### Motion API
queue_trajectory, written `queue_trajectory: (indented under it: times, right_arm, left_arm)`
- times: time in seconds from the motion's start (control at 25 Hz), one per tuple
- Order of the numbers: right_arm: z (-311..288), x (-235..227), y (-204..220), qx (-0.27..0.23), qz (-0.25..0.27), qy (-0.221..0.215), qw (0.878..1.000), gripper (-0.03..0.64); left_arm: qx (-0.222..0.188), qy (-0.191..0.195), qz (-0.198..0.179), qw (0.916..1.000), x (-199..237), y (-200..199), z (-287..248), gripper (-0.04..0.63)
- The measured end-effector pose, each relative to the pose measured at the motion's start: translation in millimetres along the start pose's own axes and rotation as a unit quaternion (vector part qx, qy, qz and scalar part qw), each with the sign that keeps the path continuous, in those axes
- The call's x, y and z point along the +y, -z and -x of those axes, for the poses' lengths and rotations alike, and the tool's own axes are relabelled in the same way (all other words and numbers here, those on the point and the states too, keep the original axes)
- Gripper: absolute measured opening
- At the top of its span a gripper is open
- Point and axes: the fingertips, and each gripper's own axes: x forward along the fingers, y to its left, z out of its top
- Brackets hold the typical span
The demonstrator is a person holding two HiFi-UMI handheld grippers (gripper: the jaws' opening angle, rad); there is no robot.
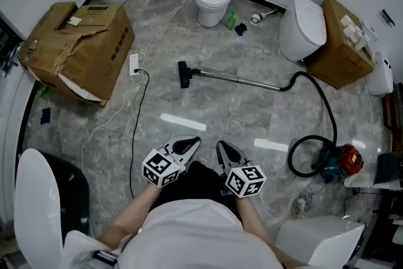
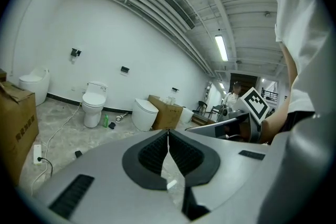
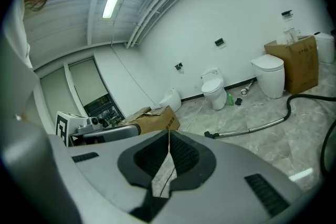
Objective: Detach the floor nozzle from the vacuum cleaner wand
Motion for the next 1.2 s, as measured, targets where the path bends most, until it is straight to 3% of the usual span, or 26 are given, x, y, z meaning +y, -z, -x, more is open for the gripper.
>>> queue_trajectory:
  times: [0.28,0.52,1.0,1.2]
  right_arm:
    - [10,-35,-13,-0.021,-0.037,0.023,0.999,0.017]
    - [3,-34,-3,0.002,-0.038,0.013,0.999,0.017]
    - [-40,-57,-30,-0.001,-0.049,0.014,0.999,0.017]
    - [-69,-71,-47,-0.002,-0.065,0.018,0.998,0.017]
  left_arm:
    - [0.002,-0.003,-0.001,1.0,3,-5,-24,0.011]
    - [0.008,-0.01,0.009,0.9999,4,0,-25,0.011]
    - [0.014,-0.027,0.015,0.9994,56,-11,-48,0.011]
    - [0.014,-0.033,0.0,0.9994,92,-30,-68,0.011]
